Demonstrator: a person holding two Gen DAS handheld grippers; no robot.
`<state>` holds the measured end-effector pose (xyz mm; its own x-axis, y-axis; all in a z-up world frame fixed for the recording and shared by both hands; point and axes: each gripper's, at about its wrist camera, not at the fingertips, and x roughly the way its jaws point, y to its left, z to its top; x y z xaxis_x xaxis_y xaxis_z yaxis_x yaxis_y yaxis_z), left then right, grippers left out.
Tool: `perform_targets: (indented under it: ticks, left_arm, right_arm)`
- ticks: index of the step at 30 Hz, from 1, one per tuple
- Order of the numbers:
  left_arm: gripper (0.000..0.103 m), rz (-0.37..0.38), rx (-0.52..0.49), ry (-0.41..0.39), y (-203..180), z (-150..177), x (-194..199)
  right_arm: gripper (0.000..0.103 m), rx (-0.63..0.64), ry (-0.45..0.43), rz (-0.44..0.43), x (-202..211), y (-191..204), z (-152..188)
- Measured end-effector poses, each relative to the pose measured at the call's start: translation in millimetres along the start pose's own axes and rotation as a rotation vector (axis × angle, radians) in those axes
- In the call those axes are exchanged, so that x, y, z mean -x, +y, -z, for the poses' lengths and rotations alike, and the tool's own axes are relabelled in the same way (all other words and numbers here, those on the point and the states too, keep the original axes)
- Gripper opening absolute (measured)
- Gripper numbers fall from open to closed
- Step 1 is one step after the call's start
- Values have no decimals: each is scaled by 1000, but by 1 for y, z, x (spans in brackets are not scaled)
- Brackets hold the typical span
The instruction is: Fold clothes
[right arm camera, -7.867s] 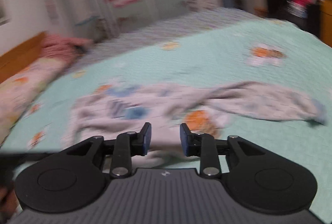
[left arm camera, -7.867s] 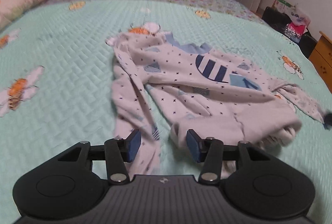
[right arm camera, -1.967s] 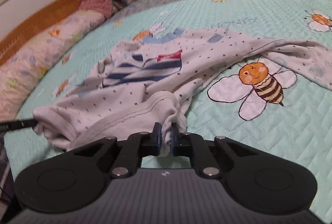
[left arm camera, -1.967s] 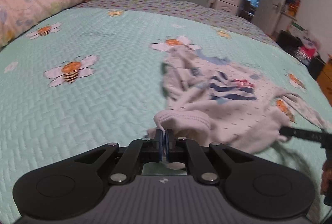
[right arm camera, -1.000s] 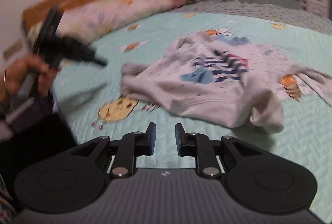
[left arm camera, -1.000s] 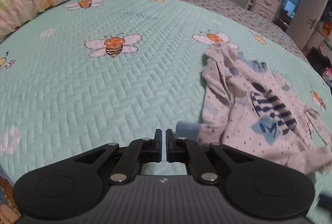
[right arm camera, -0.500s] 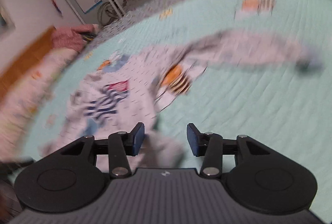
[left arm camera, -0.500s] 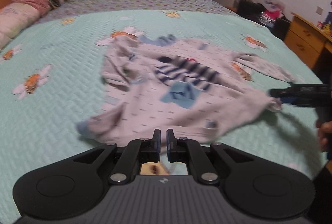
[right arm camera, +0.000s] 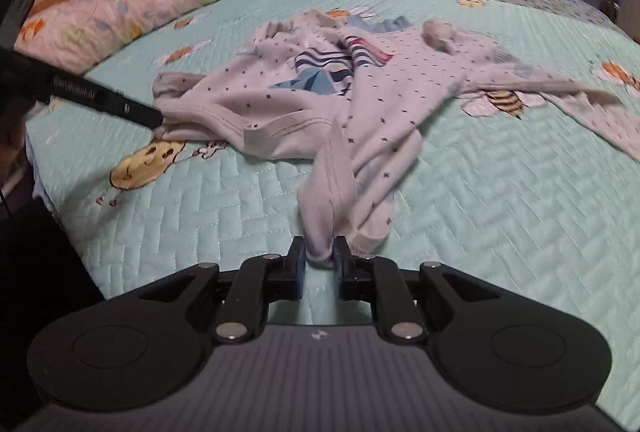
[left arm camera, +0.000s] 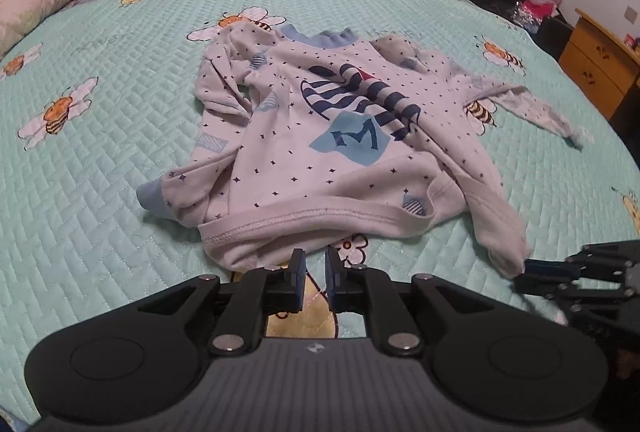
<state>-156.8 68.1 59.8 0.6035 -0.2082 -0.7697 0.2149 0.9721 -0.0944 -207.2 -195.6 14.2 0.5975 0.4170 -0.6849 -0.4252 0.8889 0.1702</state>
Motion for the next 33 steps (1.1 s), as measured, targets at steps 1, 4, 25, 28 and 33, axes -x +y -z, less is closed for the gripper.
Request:
perform_targets:
  ticks: [1, 4, 25, 28, 33]
  left_arm:
    - [15, -2, 3, 0, 1, 1, 0]
    - [21, -7, 13, 2, 5, 3, 1]
    - [30, -38, 141, -74, 46, 10, 18]
    - [30, -40, 187, -124, 65, -9, 14]
    - [33, -33, 281, -170, 93, -53, -7]
  right_arm:
    - [16, -12, 4, -22, 6, -2, 0]
    - [16, -31, -23, -38, 26, -10, 0]
    - [11, -301, 10, 106, -18, -56, -19]
    - [16, -453, -30, 42, 4, -71, -5]
    - [19, -516, -106, 7, 23, -65, -8]
